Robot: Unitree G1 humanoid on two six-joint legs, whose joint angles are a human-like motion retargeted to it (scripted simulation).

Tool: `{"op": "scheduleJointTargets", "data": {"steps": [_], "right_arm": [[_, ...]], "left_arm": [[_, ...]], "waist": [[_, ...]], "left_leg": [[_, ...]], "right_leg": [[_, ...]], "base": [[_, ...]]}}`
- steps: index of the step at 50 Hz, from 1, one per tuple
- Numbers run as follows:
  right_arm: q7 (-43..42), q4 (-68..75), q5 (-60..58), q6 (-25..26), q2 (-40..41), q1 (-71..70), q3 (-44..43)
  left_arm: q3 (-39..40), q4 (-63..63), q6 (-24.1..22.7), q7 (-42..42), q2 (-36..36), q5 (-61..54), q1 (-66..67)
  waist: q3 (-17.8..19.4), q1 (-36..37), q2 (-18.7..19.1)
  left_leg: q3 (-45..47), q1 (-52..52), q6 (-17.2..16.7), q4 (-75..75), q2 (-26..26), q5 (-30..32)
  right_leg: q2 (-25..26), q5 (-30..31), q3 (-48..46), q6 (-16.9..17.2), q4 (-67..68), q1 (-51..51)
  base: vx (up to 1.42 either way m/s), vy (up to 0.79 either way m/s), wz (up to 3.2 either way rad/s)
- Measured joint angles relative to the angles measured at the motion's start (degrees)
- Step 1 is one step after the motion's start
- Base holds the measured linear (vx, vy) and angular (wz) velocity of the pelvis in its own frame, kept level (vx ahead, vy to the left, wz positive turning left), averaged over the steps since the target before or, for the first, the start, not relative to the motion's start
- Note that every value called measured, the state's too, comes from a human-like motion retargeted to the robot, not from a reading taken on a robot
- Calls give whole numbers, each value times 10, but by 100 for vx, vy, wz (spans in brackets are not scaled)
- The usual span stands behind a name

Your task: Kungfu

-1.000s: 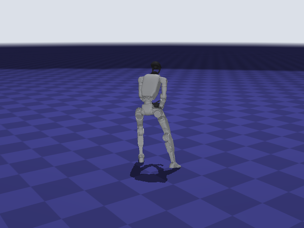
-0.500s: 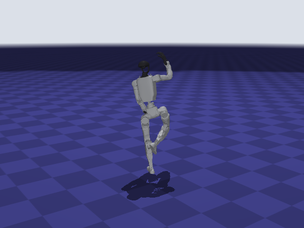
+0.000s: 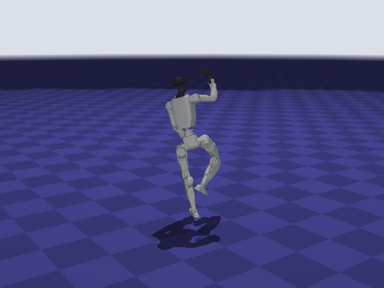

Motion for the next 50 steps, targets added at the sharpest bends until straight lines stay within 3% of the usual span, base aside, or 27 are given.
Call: {"op": "scheduleJointTargets", "data": {"steps": [5, 9, 20, 28, 33, 40, 42, 43, 45, 47, 50], "right_arm": [[7, 5, 15, 8, 25, 9, 10], [21, 5, 40, 18, 67, 25, 10], [94, 11, 123, 47, 227, 100, 48], [179, 17, 178, 89, 290, 156, 92], [197, 19, 253, 146, 335, 204, 117], [272, 49, 383, 260, 441, 318, 158], [304, 70, 427, 288, 463, 358, 171], [321, 82, 447, 304, 473, 379, 176], [357, 119, 473, 338, 495, 420, 191], [366, 150, 489, 382, 495, 446, 193], [364, 176, 492, 420, 479, 476, 214]], "left_arm": [[0, -5, -2, 8, -10, -17, -13], [5, -7, -7, 22, -9, -53, -26], [16, -8, -21, 43, -35, -155, -54], [11, -20, -24, 17, -74, -195, -93], [3, -44, -38, 31, -80, -205, -114], [3, -72, -76, 52, -89, -200, -143], [-2, -62, -79, 17, -97, -215, -149], [-5, -52, -73, -12, -102, -228, -150], [-4, -28, -37, -83, -108, -257, -154], [-20, -7, -8, -133, -116, -281, -143], [-37, 25, 11, -139, -127, -299, -127]], "waist": [[-9, -13, -11], [11, -13, -20], [53, 13, -48], [89, 46, -21], [133, 72, 9], [164, 101, 1], [173, 102, -3], [178, 105, 1], [176, 150, 5], [195, 115, 50], [191, 126, 55]], "left_leg": [[7, -12, 0, -13, -37, 15], [13, -14, 0, -4, -35, 14], [22, -33, 0, 27, 6, 6], [22, -83, 0, 93, 31, -4], [-3, -115, 9, 175, 49, -36], [-55, -225, 53, 327, -19, -65], [-55, -256, 85, 376, -39, -83], [-56, -270, 93, 398, -42, -90], [-33, -304, 91, 455, -8, -118], [-87, -337, 95, 481, -23, -116], [-74, -341, 90, 487, -24, -113]], "right_leg": [[-48, 2, 14, 0, -18, -1], [-47, 6, 13, 0, -39, 14], [16, -2, 10, -12, -105, 39], [77, 14, 18, -33, -208, 67], [127, 34, 43, -64, -308, 108], [153, 55, 164, -126, -457, 98], [155, 62, 202, -147, -531, 115], [162, 34, 223, -175, -564, 128], [135, -7, 193, -219, -522, 117], [188, -10, 218, -178, -477, 64], [172, -10, 213, -194, -491, 79]], "base": [[-8, 11, -10], [-8, 10, -29], [-3, -5, -23], [-2, -4, 19], [-3, 3, 9], [-11, 9, -2], [-15, 6, 28], [-14, 3, -28], [-14, 0, -75], [-13, 1, 95], [-6, 4, 13]]}}
